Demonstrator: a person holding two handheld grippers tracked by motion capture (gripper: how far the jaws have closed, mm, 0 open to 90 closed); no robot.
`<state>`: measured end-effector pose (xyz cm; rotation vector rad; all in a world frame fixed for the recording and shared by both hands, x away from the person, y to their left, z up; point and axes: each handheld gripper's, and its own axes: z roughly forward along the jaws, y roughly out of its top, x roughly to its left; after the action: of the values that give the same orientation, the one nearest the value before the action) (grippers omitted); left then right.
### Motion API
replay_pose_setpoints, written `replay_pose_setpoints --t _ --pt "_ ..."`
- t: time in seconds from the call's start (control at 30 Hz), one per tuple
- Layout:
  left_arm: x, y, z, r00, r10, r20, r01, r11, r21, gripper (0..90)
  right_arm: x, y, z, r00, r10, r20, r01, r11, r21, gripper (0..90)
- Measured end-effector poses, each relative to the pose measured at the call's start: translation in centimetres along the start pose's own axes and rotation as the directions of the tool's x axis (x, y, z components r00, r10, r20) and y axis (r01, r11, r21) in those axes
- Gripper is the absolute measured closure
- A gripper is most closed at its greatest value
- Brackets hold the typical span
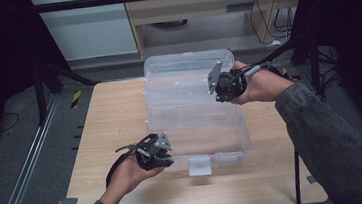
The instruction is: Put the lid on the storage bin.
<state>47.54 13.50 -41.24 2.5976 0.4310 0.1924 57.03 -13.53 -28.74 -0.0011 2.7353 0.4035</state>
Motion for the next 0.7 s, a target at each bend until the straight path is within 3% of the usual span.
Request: replay_pose_setpoints --t 0.43,0.7 --pt "-0.1 -0.1 0.0 1.0 -0.002 0.0 0.002 0.9999 -0.012 75.8 1.5 0.0 -0.4 0.9995 -0.029 0.012 0.029 1.0 0.004 87.3" --pt "-0.1 -0.3 0.0 1.0 -0.005 -0.003 0.005 0.9998 -0.02 75.3 2.5 -0.4 -0.7 0.9996 -0.016 0.022 0.016 1.0 -0.018 87.0"
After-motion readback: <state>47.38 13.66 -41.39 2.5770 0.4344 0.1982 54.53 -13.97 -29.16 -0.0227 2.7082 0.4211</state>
